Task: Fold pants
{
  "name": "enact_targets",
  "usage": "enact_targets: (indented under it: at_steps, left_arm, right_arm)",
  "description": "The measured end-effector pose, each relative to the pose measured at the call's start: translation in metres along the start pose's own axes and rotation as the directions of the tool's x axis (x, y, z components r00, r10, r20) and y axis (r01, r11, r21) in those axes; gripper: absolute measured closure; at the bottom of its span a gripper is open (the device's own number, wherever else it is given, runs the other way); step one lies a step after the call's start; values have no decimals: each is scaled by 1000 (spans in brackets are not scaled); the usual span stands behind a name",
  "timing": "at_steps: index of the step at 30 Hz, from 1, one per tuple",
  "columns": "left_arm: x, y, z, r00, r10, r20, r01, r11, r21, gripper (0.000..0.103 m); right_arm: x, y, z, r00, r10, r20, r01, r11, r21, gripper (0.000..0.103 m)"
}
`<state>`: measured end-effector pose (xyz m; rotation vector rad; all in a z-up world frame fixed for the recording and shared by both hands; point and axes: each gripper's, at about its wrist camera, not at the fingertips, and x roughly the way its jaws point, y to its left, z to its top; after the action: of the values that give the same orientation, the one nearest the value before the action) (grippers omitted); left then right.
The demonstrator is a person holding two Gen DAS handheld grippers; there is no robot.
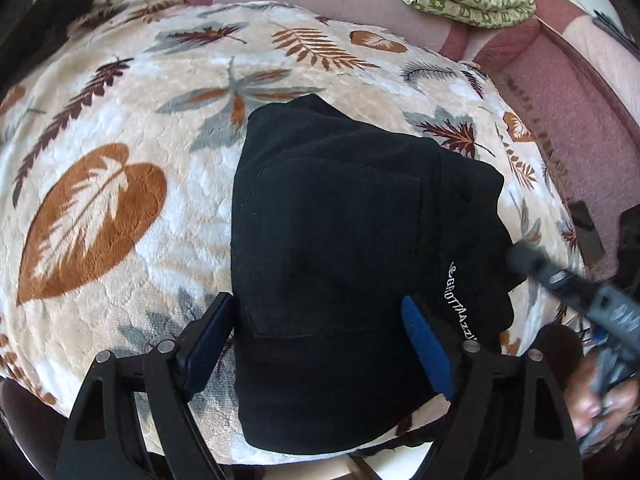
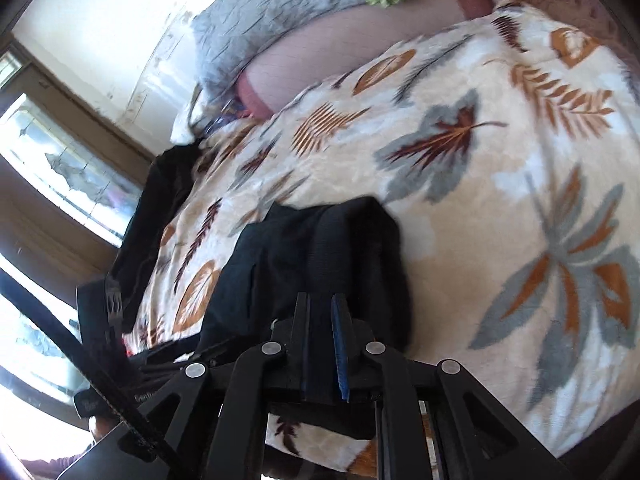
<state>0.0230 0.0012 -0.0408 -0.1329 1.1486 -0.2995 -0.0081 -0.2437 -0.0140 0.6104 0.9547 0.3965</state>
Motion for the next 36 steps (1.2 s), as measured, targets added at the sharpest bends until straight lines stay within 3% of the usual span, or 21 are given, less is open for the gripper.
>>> enact_targets:
  at_steps: [3, 8, 9, 10, 12, 15, 18, 20, 27, 36]
  left_arm:
    - [-8, 2, -3, 1000, -25, -1, 25, 1000, -14, 19]
    - [-41, 19, 4, 995, -37, 90, 43, 997, -61, 19]
    - [-48, 28, 6, 993, -37, 111, 48, 994, -94, 19]
    - [-51, 36, 9, 992, -36, 122, 51, 992, -119, 19]
    - [-53, 54, 11, 991, -22, 129, 44, 986, -164, 19]
    - [-48, 80, 10, 994, -1, 105, 26, 972, -233, 19]
    - [-39, 99, 6, 996, -45, 81, 66, 955, -291, 19]
    - [-33, 107, 6, 994, -85, 65, 101, 945, -311, 19]
    - [-11, 93, 24, 992, -121, 34, 126, 958, -257, 19]
    - [17, 66, 54, 990, -144, 7, 143, 978, -153, 17]
  right_arm:
    - [30, -4, -8, 995, -50, -88, 50, 999, -5, 89]
    - [31, -13, -6, 995, -55, -87, 59, 997, 44, 91]
    - [28, -12, -5, 994, -80, -76, 83, 996, 32, 87]
    - [23, -12, -5, 991, -123, -59, 124, 992, 14, 76]
    - [9, -17, -4, 988, -154, -22, 155, 988, 8, 64]
    - [-9, -31, -5, 994, -104, -11, 105, 993, 62, 59]
    - [-17, -46, -12, 999, -38, -23, 41, 992, 123, 50]
    - [-14, -54, -20, 999, -7, -44, 13, 987, 159, 49]
    - [15, -54, -29, 994, 64, -89, -45, 977, 208, 46]
    - [36, -40, -24, 991, 89, -103, -70, 982, 176, 44]
